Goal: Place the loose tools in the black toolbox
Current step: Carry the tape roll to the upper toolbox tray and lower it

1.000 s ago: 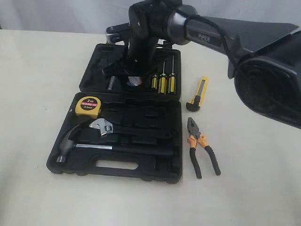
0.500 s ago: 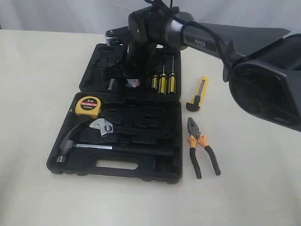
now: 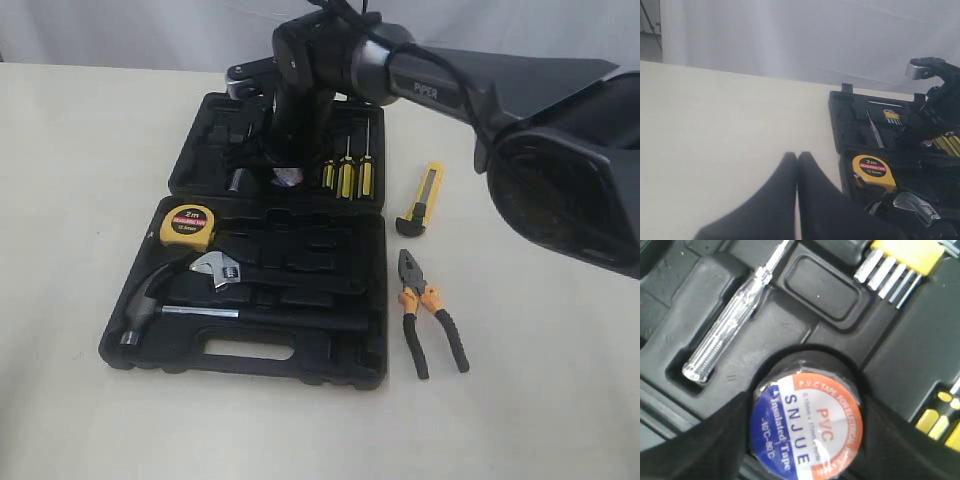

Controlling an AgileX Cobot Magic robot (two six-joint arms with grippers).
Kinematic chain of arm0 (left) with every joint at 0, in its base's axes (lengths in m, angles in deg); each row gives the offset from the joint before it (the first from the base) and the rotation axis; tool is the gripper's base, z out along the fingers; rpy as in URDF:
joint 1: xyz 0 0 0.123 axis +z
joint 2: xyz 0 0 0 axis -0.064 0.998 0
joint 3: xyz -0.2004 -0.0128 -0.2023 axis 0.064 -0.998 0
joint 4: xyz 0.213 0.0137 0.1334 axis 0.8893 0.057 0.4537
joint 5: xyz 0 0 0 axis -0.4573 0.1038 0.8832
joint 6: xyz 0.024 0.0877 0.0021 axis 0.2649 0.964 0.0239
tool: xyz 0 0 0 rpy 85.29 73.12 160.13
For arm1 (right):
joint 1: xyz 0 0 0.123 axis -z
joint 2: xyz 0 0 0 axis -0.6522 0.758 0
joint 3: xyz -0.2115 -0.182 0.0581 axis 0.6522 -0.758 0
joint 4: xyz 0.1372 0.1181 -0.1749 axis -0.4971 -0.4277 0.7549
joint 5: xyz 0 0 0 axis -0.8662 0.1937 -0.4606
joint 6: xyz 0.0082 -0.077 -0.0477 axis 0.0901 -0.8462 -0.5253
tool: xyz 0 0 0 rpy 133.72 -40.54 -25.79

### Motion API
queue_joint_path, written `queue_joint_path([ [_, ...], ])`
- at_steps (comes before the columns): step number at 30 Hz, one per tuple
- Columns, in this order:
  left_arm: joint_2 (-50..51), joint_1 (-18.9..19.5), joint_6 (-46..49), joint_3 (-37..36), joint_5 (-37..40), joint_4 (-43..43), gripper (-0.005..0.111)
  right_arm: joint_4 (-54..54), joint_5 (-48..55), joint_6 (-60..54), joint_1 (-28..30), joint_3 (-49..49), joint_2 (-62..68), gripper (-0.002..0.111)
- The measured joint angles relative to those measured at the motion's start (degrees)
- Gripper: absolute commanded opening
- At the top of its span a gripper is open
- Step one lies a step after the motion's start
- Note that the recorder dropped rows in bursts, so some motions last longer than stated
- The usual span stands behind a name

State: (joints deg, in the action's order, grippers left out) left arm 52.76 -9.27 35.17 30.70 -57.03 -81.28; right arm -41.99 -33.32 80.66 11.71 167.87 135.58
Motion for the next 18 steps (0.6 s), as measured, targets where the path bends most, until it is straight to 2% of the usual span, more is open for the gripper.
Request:
queue_joint_path([
  [13, 0.0, 0.0, 0.0, 0.0, 0.0, 0.0, 0.0, 0.56, 0.0, 0.35, 0.0, 0.03, 0.0, 0.071],
  [16, 0.0, 0.0, 0.0, 0.0, 0.0, 0.0, 0.0, 0.56, 0.13, 0.35, 0.0, 0.03, -0.53, 0.06],
  [18, 0.0, 0.0, 0.0, 0.0, 0.0, 0.0, 0.0, 0.56, 0.36, 0.35, 0.0, 0.03, -1.4, 0.043],
])
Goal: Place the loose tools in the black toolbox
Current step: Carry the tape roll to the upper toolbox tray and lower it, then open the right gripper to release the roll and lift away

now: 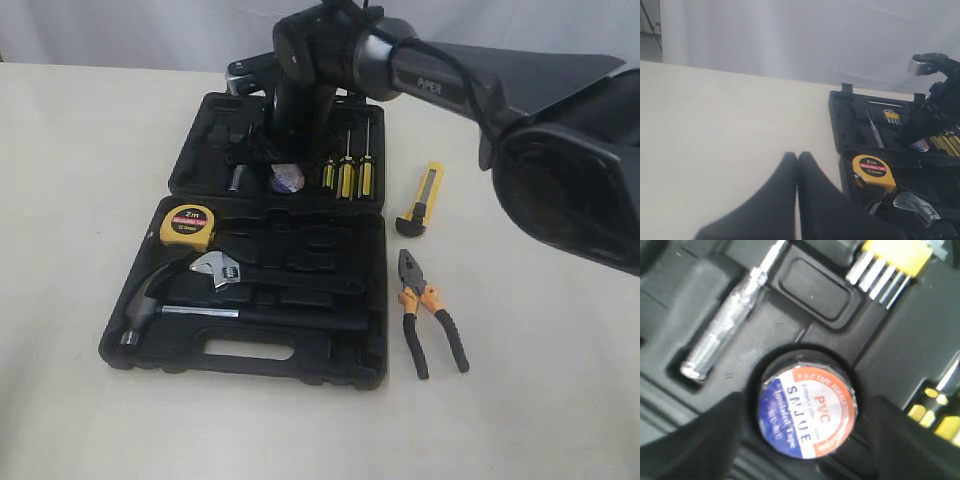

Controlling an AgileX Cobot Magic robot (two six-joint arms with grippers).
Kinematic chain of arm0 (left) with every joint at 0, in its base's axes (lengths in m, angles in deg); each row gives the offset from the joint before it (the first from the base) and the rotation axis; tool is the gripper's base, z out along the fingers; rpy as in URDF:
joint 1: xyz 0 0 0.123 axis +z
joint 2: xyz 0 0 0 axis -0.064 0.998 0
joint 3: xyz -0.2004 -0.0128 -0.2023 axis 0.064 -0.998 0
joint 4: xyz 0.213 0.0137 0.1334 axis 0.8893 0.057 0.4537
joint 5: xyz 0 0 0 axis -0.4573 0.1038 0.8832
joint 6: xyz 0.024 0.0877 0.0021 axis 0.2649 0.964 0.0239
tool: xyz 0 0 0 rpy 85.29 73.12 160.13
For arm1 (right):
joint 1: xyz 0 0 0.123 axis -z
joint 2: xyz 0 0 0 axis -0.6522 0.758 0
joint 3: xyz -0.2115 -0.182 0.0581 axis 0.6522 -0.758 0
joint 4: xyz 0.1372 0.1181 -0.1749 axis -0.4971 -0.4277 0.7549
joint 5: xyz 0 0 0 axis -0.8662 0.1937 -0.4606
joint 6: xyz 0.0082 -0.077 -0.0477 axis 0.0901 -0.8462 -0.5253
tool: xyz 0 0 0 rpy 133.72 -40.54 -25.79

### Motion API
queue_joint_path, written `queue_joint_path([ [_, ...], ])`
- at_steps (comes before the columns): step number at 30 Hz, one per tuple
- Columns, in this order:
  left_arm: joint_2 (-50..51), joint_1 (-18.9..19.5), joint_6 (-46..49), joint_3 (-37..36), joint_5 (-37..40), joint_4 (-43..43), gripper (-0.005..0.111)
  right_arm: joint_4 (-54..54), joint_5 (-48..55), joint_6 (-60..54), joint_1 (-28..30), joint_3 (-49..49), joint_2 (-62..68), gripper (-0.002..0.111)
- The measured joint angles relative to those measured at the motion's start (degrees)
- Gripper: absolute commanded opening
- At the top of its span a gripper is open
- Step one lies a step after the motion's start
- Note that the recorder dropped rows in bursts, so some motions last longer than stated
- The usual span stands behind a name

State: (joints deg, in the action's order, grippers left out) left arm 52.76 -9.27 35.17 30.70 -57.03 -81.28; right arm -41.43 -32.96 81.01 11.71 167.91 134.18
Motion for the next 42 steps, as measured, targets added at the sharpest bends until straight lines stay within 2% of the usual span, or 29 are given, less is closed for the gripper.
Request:
queue_joint_path([
  [3, 0.0, 0.0, 0.0, 0.0, 0.0, 0.0, 0.0, 0.0, 0.54, 0.14, 0.0, 0.0, -2.18, 0.012],
  [4, 0.0, 0.0, 0.0, 0.0, 0.0, 0.0, 0.0, 0.0, 0.76, 0.14, 0.0, 0.0, -3.16, 0.003],
  [5, 0.0, 0.0, 0.0, 0.0, 0.0, 0.0, 0.0, -0.14, 1.09, 0.14, 0.0, 0.0, -3.69, 0.0],
  [12, 0.0, 0.0, 0.0, 0.0, 0.0, 0.0, 0.0, -0.38, 2.12, 0.14, 0.0, 0.0, -3.44, 0.0],
  [20, 0.0, 0.0, 0.0, 0.0, 0.0, 0.0, 0.0, -0.38, -1.17, -0.95, 0.0, 0.0, 1.98, 0.0],
  [30, 0.0, 0.0, 0.0, 0.0, 0.0, 0.0, 0.0, -0.38, -2.15, -2.32, 0.0, -0.02, -1.37, 0.0],
  [42, 0.0, 0.0, 0.0, 0.0, 0.0, 0.0, 0.0, -0.49, -5.54, -2.47, 0.0, -0.02, 1.83, 0.0],
])
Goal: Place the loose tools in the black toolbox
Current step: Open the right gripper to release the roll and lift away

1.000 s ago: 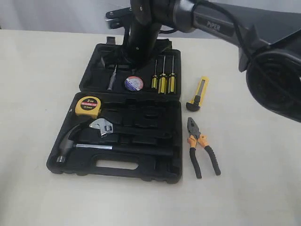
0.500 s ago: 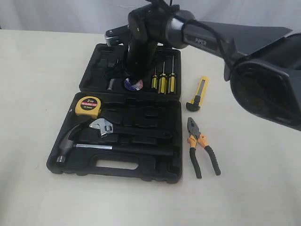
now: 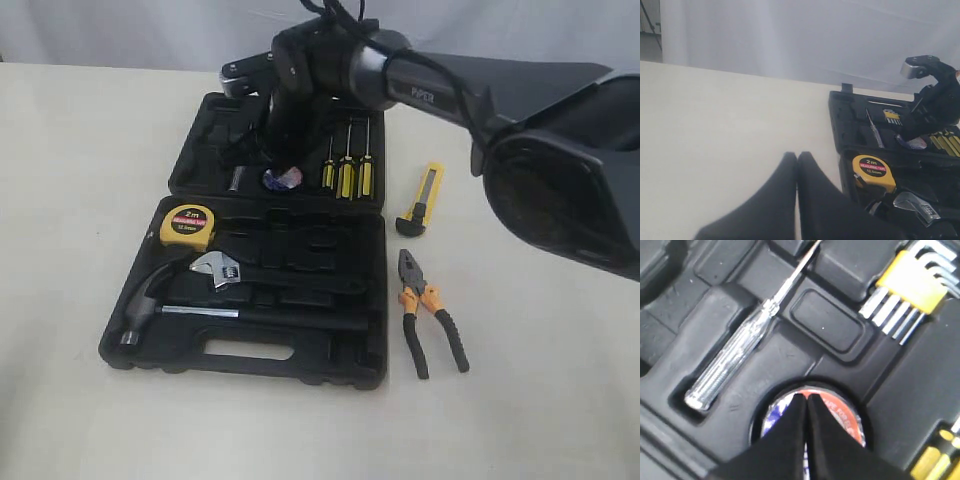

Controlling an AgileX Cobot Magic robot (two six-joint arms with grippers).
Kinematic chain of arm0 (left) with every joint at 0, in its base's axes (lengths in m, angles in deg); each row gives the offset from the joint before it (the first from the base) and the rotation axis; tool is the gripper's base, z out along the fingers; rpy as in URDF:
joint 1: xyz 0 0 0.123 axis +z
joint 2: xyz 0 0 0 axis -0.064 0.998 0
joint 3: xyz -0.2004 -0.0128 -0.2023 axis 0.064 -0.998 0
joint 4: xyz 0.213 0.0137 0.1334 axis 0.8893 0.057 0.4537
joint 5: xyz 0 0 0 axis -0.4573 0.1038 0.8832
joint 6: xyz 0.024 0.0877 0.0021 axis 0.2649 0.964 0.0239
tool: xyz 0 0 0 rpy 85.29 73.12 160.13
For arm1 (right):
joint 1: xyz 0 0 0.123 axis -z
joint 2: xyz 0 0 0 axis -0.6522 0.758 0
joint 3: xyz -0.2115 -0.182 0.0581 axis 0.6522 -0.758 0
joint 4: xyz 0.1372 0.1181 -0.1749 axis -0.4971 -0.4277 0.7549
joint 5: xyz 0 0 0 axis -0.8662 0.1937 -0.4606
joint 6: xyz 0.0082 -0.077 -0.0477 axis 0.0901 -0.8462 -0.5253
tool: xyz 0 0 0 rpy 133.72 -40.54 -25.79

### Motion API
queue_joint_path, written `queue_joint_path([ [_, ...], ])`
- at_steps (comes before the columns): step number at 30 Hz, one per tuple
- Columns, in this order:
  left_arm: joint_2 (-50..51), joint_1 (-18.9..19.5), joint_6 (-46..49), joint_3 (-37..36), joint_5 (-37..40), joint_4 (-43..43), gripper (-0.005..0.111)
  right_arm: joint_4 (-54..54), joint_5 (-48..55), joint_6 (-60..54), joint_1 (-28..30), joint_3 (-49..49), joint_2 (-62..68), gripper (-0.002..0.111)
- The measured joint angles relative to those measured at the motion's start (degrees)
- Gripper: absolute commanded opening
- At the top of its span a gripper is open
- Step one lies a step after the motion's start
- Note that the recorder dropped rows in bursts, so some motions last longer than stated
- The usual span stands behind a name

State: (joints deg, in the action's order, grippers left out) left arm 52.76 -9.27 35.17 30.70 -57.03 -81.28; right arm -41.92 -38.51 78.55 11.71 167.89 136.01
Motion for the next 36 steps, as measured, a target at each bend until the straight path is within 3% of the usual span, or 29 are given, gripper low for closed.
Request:
queue_joint_path([
  [23, 0.0, 0.0, 0.0, 0.0, 0.0, 0.0, 0.0, -0.71, 6.77, -1.68, 0.0, 0.2, -0.89, 0.0],
  [36, 0.0, 0.0, 0.0, 0.0, 0.0, 0.0, 0.0, -2.7, 19.2, -4.98, 0.15, -0.04, -17.94, 0.0],
])
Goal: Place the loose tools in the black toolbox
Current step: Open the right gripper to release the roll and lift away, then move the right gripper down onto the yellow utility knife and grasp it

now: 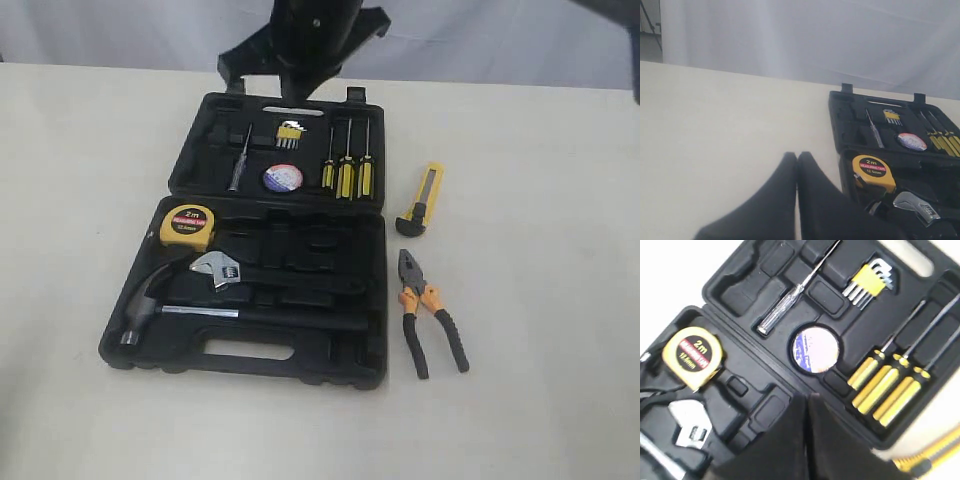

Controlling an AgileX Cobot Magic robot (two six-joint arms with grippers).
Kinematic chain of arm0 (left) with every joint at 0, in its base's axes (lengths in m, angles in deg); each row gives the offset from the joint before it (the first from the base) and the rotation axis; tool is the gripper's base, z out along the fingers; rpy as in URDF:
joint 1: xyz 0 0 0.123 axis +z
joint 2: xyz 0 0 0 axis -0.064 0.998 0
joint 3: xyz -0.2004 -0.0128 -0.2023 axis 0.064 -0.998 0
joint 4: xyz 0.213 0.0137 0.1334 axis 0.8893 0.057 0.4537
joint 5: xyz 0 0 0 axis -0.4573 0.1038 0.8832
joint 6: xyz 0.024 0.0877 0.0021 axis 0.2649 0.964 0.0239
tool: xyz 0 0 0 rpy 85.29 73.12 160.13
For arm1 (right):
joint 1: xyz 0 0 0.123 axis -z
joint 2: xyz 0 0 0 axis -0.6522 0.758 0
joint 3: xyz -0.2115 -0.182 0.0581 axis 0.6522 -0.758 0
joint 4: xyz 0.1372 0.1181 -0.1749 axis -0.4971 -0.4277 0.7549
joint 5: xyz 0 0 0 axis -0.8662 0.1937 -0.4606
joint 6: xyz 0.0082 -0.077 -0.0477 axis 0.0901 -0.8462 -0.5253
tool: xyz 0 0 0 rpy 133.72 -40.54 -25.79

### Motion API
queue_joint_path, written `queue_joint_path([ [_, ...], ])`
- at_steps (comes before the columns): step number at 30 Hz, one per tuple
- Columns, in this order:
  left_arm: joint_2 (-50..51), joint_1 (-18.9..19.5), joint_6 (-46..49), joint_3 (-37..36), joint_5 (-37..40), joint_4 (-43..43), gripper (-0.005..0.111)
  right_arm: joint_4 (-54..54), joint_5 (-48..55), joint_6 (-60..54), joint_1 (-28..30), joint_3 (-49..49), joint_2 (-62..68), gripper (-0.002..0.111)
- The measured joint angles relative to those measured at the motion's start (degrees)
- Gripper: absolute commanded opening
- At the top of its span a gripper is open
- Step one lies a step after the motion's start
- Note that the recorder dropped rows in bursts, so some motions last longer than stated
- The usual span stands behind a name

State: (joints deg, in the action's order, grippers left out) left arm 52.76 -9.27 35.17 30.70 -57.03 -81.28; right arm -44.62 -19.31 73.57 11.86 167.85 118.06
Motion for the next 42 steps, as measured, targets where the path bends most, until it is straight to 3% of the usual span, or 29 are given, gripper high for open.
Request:
queue_joint_path([
  [8, 0.0, 0.0, 0.0, 0.0, 0.0, 0.0, 0.0, 0.0, 3.24, 5.96, 6.88, -1.47, -8.85, 0.0],
  [16, 0.0, 0.0, 0.0, 0.0, 0.0, 0.0, 0.0, 5.86, 3.06, 15.29, 12.06, -16.56, -11.1, 0.0],
  [20, 0.0, 0.0, 0.0, 0.0, 0.0, 0.0, 0.0, 8.27, -7.35, 20.39, 13.94, -25.68, -8.96, 0.0],
  [21, 0.0, 0.0, 0.0, 0.0, 0.0, 0.0, 0.0, 8.4, -9.47, 20.55, 14.2, -26.34, -7.45, 0.001],
  [22, 0.0, 0.0, 0.0, 0.0, 0.0, 0.0, 0.0, 8.49, -10.24, 20.63, 14.2, -26.55, -6.53, 0.011],
  [23, 0.0, 0.0, 0.0, 0.0, 0.0, 0.0, 0.0, 8.63, -11.07, 20.63, 14.2, -26.7, -5.05, 0.021],
  [24, 0.0, 0.0, 0.0, 0.0, 0.0, 0.0, 0.0, 8.63, -11.65, 20.63, 14.2, -26.7, -4.11, 0.038],
  [26, 0.0, 0.0, 0.0, 0.0, 0.0, 0.0, 0.0, 8.63, -12.56, 21.36, 14.2, -26.7, -2.22, 0.059],
  [42, 0.0, 0.0, 0.0, 0.0, 0.0, 0.0, 0.0, 12.21, -17.65, 36.37, 14.2, -26.7, 4.66, 0.058],
])
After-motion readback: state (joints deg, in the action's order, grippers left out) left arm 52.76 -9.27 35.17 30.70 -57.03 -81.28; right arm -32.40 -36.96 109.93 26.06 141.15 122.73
